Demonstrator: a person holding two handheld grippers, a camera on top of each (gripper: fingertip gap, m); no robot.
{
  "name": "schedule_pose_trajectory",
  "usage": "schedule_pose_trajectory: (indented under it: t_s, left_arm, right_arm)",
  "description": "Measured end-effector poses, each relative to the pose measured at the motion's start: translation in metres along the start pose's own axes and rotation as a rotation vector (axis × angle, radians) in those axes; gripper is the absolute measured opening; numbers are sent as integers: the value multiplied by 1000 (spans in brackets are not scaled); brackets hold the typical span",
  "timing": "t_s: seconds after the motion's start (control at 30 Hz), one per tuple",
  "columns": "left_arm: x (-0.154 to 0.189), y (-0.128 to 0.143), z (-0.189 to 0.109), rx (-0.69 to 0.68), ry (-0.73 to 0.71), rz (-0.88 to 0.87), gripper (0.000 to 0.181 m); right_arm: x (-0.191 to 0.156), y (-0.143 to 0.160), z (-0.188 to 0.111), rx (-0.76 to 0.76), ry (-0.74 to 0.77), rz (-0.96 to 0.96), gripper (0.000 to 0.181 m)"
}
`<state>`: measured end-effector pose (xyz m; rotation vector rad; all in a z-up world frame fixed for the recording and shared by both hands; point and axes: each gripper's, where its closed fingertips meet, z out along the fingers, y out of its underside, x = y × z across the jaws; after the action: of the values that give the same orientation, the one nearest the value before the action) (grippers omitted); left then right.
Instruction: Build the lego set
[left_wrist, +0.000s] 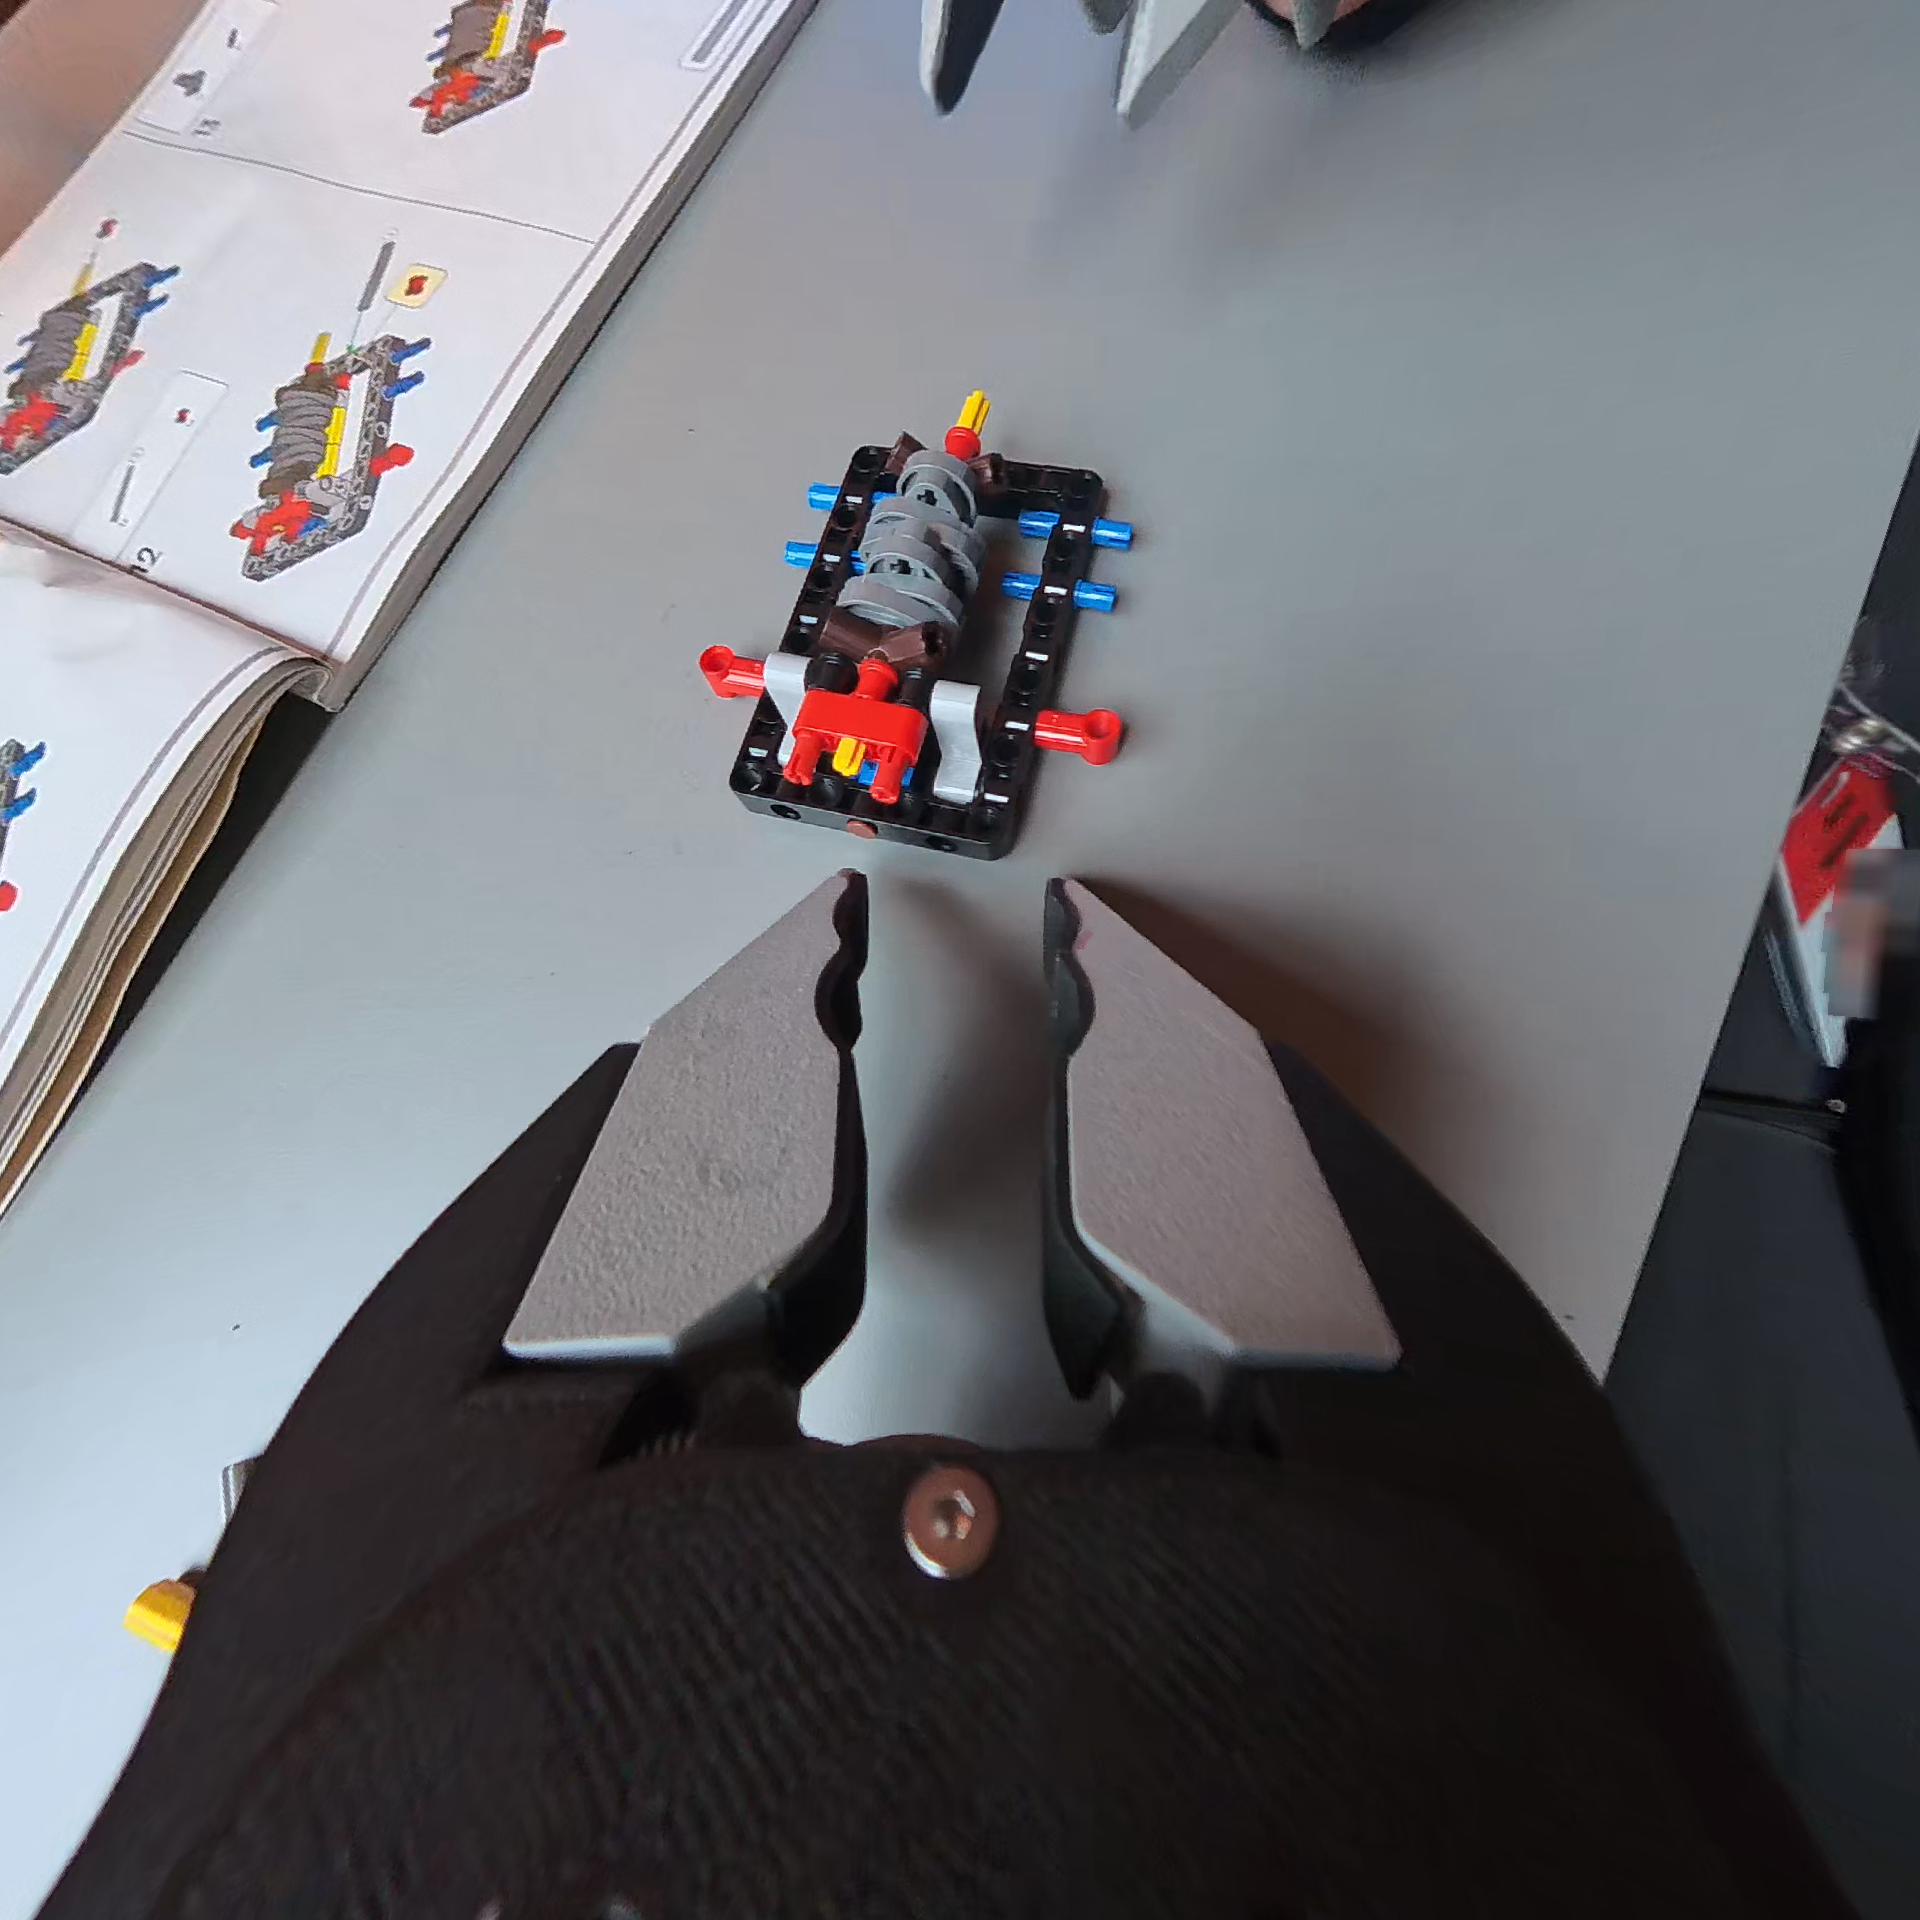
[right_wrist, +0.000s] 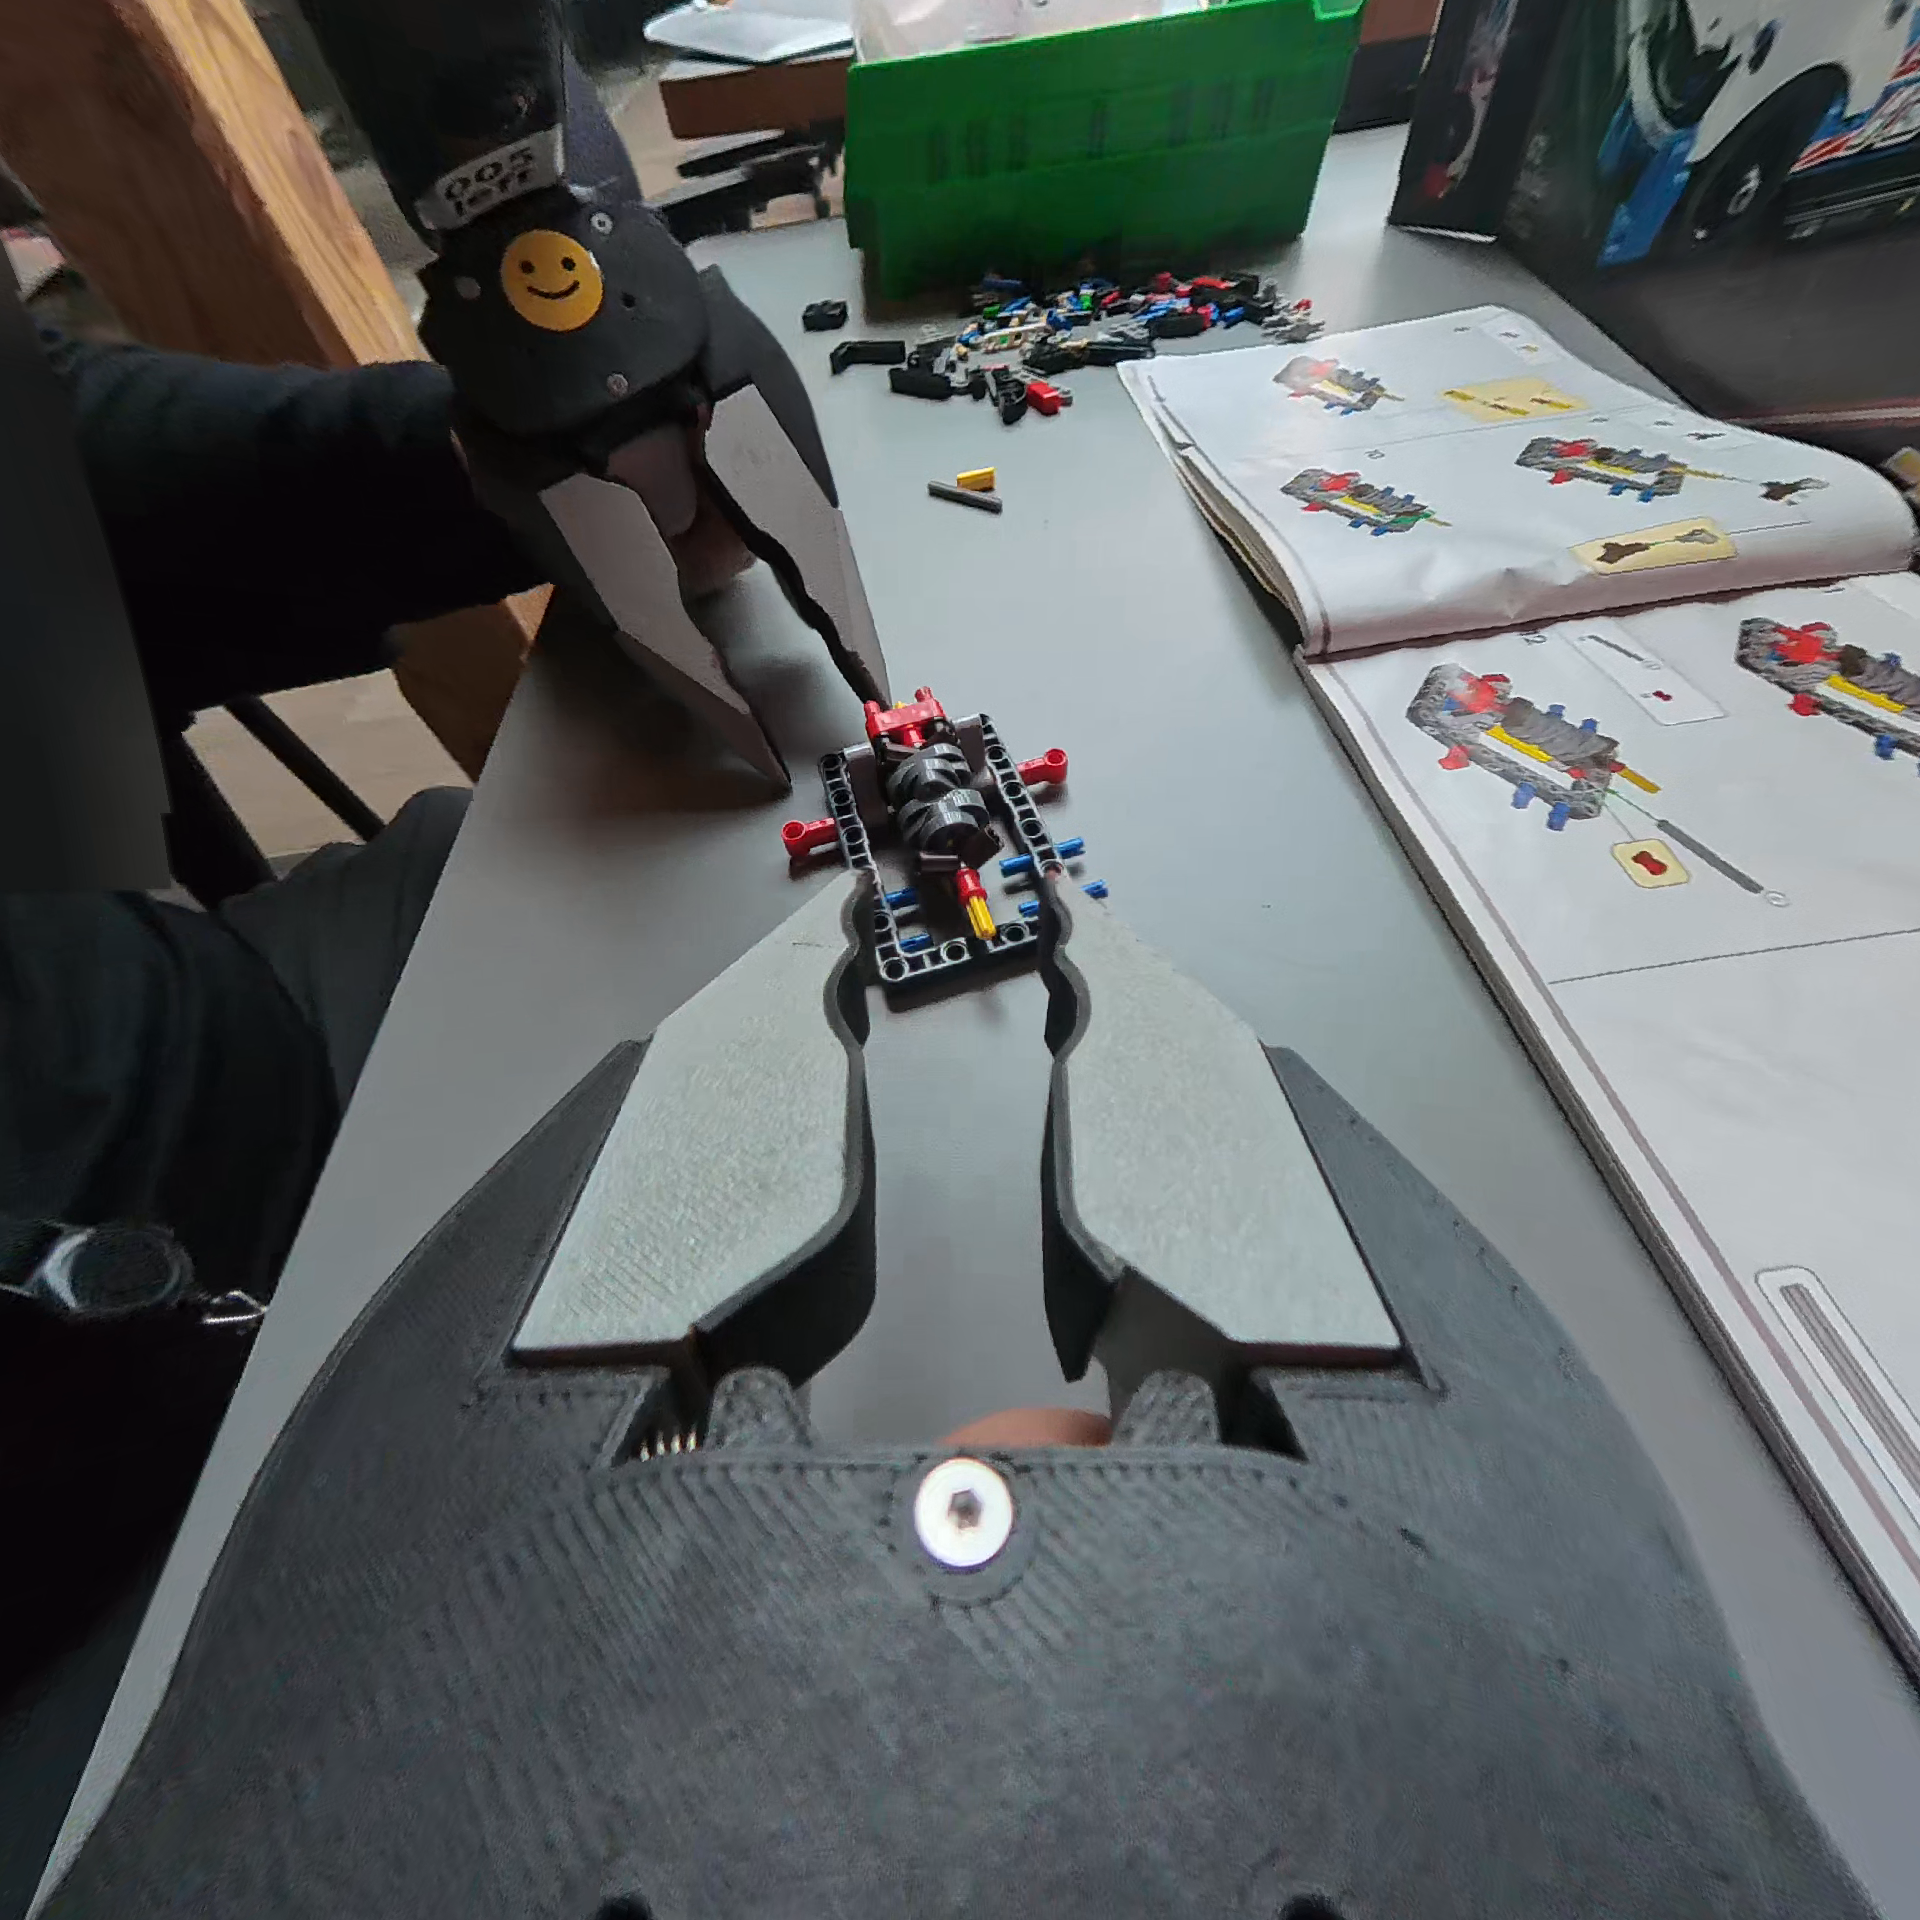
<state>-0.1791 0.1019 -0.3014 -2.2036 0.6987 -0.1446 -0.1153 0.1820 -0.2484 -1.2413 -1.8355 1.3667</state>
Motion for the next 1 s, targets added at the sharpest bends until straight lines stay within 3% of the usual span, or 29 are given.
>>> schedule_pose_trajectory:
  t_s: [0.17,0.6,1.0]
  left_arm:
    - [2,-1,0,2,-1,17,32]
    - [8,-1,0,6,36,42,27]
    - [7,-1,0,7,17,45,30]
  right_arm:
    - [-14,6,2,-46,-76,-36,30]
    - [-22,31,16,-224,-64,-61,33]
    - [-19,38,19,-272,-27,-85,31]
